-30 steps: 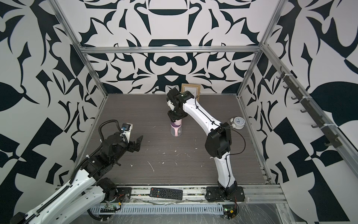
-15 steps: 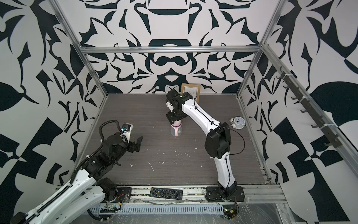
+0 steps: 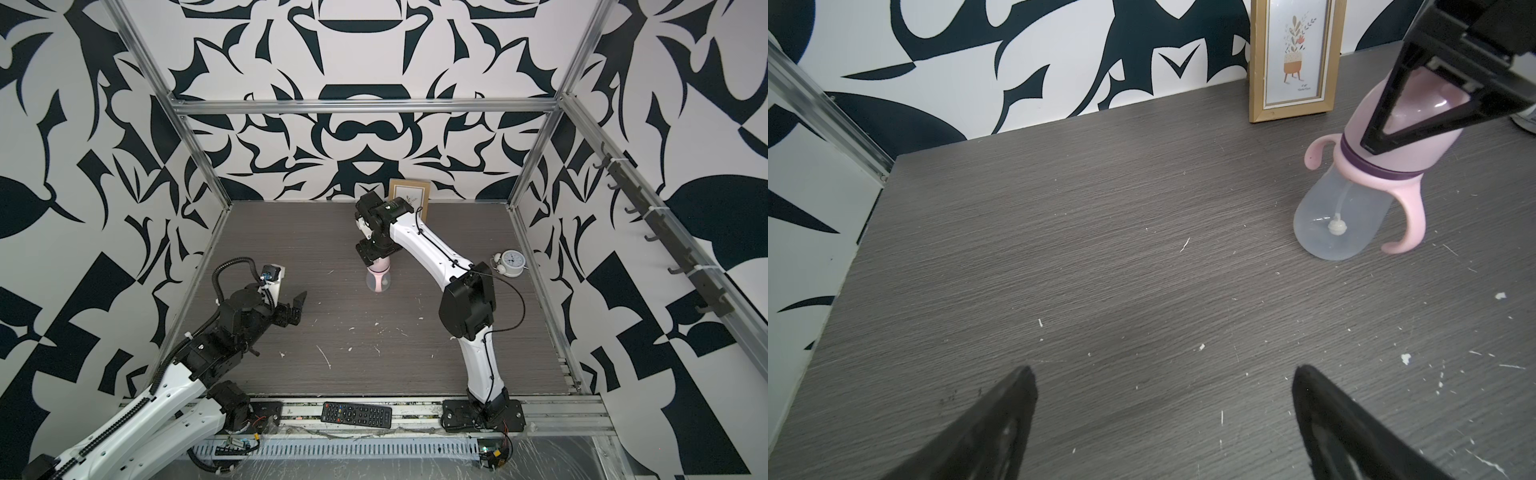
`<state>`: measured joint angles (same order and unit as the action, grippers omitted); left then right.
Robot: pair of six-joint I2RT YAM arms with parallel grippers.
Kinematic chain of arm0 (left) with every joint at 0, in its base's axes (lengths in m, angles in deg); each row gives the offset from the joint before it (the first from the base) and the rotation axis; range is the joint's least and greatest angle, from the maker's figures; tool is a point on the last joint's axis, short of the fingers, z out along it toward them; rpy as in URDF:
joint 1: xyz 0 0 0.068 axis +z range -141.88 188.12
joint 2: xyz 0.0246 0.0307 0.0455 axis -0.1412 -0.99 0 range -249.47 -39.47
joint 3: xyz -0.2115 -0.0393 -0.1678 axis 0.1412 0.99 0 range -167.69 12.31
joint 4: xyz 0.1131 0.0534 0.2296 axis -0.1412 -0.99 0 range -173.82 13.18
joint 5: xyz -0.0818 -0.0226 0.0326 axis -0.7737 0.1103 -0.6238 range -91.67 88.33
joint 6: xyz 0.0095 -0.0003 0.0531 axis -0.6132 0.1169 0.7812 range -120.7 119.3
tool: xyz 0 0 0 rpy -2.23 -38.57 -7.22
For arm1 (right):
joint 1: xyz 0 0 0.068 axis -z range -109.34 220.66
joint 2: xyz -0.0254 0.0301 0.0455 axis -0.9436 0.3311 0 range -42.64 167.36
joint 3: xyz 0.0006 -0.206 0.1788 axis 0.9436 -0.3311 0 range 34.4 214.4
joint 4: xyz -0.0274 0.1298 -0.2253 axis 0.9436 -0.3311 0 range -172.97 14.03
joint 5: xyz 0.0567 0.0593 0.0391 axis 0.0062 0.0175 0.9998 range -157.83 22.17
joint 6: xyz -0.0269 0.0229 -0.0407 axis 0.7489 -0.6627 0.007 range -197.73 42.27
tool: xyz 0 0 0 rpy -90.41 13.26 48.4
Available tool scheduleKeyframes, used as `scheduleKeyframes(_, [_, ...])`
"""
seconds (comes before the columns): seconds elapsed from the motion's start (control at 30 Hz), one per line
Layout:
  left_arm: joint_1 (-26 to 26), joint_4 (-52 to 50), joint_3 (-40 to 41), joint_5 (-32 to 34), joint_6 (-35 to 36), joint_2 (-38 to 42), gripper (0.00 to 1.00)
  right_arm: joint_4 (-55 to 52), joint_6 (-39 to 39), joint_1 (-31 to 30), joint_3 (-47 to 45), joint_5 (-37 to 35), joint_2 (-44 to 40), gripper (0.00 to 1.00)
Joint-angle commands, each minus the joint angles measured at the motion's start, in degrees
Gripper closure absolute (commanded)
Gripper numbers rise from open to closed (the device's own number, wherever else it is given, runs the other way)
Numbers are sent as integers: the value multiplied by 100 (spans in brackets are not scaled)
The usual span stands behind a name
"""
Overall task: Assemble the baby bottles
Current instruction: Close the lid on the baby bottle.
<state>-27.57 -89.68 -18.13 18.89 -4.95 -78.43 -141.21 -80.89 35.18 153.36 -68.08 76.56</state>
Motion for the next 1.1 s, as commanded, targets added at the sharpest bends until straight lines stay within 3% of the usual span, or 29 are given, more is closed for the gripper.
scheduleKeyframes(0.0, [6, 47, 81, 23, 10, 38, 1, 28, 42, -38, -15, -125, -205, 25])
scheduleKeyframes(0.9, [4, 301, -59, -151, 88, -196, 1, 377, 147, -31, 248, 270, -684, 19])
scheduleKeyframes(1.0, [7, 602, -191, -378, 115, -456, 1, 682, 278, 73, 127, 403, -827, 20])
scheduleKeyframes(1.07, [9, 927, -315, -627, 105, -717, 2, 1357, 309, 245, -426, 803, -1115, 26])
